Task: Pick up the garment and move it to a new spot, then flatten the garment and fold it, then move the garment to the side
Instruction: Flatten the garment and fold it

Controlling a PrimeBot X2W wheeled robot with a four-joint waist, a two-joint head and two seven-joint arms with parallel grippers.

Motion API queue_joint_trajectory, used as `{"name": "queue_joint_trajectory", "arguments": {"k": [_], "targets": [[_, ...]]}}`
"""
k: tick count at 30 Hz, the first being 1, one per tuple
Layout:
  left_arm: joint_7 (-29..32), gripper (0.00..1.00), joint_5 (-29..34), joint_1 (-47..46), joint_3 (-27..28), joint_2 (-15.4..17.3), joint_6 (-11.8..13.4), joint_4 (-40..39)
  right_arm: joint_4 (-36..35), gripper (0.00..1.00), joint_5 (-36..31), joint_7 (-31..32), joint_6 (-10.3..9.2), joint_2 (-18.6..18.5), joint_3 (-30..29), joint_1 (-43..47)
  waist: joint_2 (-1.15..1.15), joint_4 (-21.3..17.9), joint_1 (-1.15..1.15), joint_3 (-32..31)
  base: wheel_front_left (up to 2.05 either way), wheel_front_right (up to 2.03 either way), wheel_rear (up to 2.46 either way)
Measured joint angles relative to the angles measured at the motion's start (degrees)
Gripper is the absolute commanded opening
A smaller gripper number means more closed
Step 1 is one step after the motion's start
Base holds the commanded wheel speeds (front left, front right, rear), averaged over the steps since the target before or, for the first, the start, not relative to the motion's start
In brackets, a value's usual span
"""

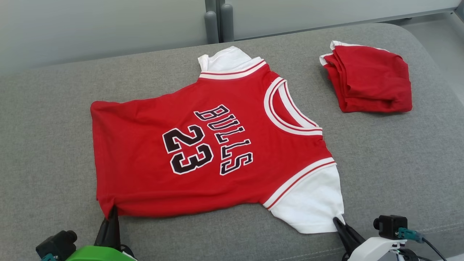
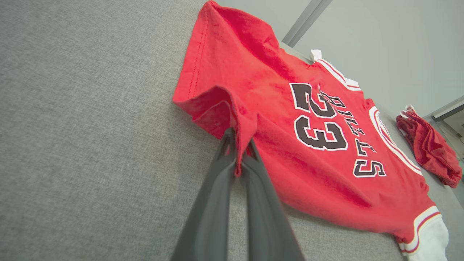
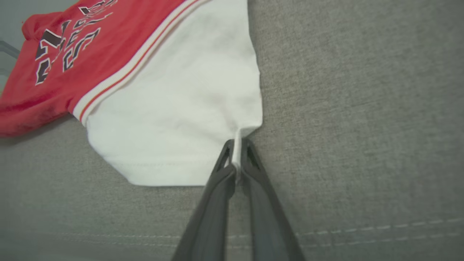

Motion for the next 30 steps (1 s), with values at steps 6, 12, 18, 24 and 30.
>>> {"name": "queue_joint_trajectory", "arguments": {"k": [6, 12, 18, 24, 30], "targets": [[0.0, 0.0, 0.0, 0.01, 0.11, 0.03, 0.16, -0.76, -0.92, 0.0, 0.49, -0.04, 0.45, -0.2, 0.37, -0.18, 0.0, -0.19, 0.0, 0.11, 0.0, 0.0, 0.0], [-0.15, 0.0, 0.0, 0.01, 0.89, 0.32, 0.18, -1.88, -5.1, 0.0, 2.15, -0.79, 0.49, -1.13, 0.43, -0.71, 0.0, -0.73, 0.0, 0.17, 0.0, 0.0, 0.0], [-0.87, 0.0, 0.42, 0.0, 2.08, 1.14, 0.68, -3.79, -11.18, 0.0, 3.08, -1.54, 0.49, -4.21, 0.33, -3.33, 0.0, -1.57, 0.0, 0.22, 0.0, 0.0, 0.0], [-0.24, 0.0, 1.53, -0.16, 1.38, 2.14, 0.76, -4.67, -14.83, 0.0, 4.17, -1.53, 0.49, -5.76, 0.75, -6.26, 0.0, -1.65, 0.0, 0.23, 0.0, 0.0, 0.0], [2.48, 0.0, 2.59, -3.38, -0.04, 3.03, 1.51, -3.01, -14.71, 0.0, 5.81, -0.47, 0.49, -7.11, -1.07, -10.97, 0.0, -0.69, 0.0, 0.65, 0.0, 0.0, 0.0]]}}
